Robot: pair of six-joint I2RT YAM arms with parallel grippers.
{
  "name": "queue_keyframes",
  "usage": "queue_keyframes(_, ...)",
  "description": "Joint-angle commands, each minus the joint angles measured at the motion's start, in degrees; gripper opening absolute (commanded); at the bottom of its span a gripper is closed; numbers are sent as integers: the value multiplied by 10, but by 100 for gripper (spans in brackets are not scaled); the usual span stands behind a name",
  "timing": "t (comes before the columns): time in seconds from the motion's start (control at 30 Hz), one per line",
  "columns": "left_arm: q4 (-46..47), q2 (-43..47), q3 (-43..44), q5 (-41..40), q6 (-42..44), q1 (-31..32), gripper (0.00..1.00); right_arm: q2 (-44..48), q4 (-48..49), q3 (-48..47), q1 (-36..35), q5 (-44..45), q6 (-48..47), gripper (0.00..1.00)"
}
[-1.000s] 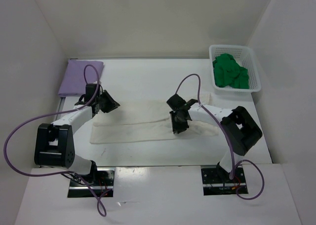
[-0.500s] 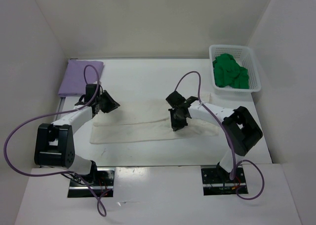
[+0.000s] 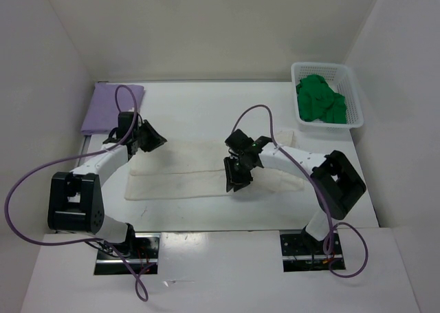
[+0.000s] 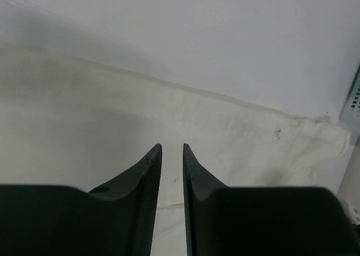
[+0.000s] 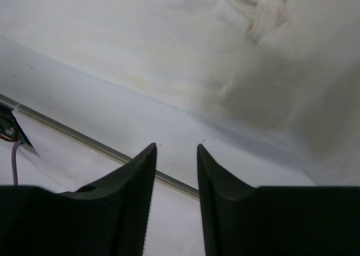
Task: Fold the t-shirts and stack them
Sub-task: Fold the other side of the tshirt into a rectangle
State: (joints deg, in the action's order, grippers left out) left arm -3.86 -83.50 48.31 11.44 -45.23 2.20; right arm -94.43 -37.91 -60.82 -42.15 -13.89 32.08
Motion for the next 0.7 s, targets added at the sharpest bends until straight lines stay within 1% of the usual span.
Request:
queue_keyframes(0.0,15,-3,30,-3,8,3,28,8,10,-30,-6,-31,7,43)
queue_keyframes(0.07,15,-8,43,-3,13,3,28,8,-17,-54,-6,-10,-7,43)
queue_keyframes(0.13,15,-8,43,4,13,3,28,26,-23,-59,10,16,-12,43)
queue_keyframes(0.17,15,-8,43,11,18,3,30,32,-23,-59,41,16,-20,38)
queue_keyframes(0.2,15,-13,43,11,18,9,32,38,-11,-53,60,16,-25,27)
queue_keyframes(0.23,15,-22,43,19,18,17,32,50,-5,-53,80,16,-25,22)
queue_keyframes(0.27,15,-34,43,19,24,17,33,57,5,-41,120,25,-25,16)
queue_keyframes(0.33,15,-47,43,25,24,30,33,63,38,-23,156,53,-25,6)
queue_keyframes(0.4,15,-71,43,31,24,30,33,57,55,-8,193,79,-4,4)
queue_keyframes(0.43,23,-79,38,47,24,30,33,57,84,18,198,91,7,4)
queue_keyframes(0.47,23,-88,38,53,24,30,33,51,97,32,198,109,18,2)
queue_keyframes(0.57,38,-118,27,53,10,30,33,34,147,87,205,123,79,2)
queue_keyframes(0.6,45,-119,18,59,-5,30,33,34,160,103,205,123,113,2)
queue_keyframes(0.67,60,-125,6,69,-11,12,33,41,193,140,205,129,148,2)
